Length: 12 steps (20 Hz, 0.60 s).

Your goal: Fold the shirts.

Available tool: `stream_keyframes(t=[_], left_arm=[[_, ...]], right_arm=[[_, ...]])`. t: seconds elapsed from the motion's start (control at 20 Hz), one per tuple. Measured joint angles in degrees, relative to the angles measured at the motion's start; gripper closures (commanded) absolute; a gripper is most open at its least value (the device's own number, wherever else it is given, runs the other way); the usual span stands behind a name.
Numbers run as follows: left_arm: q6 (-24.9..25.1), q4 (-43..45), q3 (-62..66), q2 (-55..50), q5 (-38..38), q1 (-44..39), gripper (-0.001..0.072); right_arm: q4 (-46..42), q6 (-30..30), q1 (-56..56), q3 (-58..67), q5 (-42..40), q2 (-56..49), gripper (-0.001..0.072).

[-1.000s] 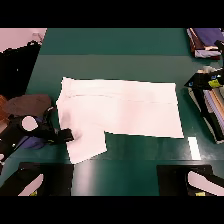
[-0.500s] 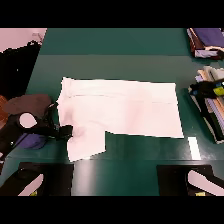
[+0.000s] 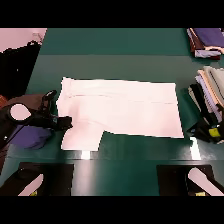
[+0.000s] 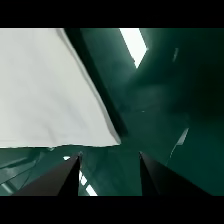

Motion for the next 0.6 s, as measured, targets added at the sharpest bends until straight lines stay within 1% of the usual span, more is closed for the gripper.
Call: stream_keyframes(t=[0.05, 0.1, 0.25, 0.35, 0.4, 0.45, 0.6], left_arm=[[0.17, -0.02, 0.11, 0.00, 0.02, 0.00, 0.0680], [0.48, -0.04, 0.17, 0.00, 0.13, 0.00, 0.0680], [1.18, -0.09, 0.28, 0.00, 0.11, 0.00, 0.0681], [1.42, -0.09, 0.31, 0.00, 0.04, 0.00, 0.0680], [1.55, -0.09, 0.31, 0.00, 0.00, 0.00, 0.0681], [1.70, -0.07, 0.31, 0.00, -0.07, 0.00, 0.0682], [2.27, 0.15, 0.52, 0.15, -1.25, 0.00, 0.0683]], right_arm=[[0.85, -0.13, -0.17, -2.03, -1.16, 0.15, 0.0306], [1.53, -0.24, -0.15, -3.45, -2.36, 0.26, 0.0351], [3.41, -0.42, 2.05, -5.84, -4.63, 0.48, 0.0389], [3.80, -0.44, 4.15, -6.43, -5.97, 0.57, 0.0438], [3.82, -0.48, 5.20, -6.69, -6.75, 0.59, 0.0599], [3.78, -0.50, 6.23, -6.88, -8.13, 0.61, 0.0695], [3.56, -0.85, 8.52, -6.67, -9.14, 0.57, 0.0696]])
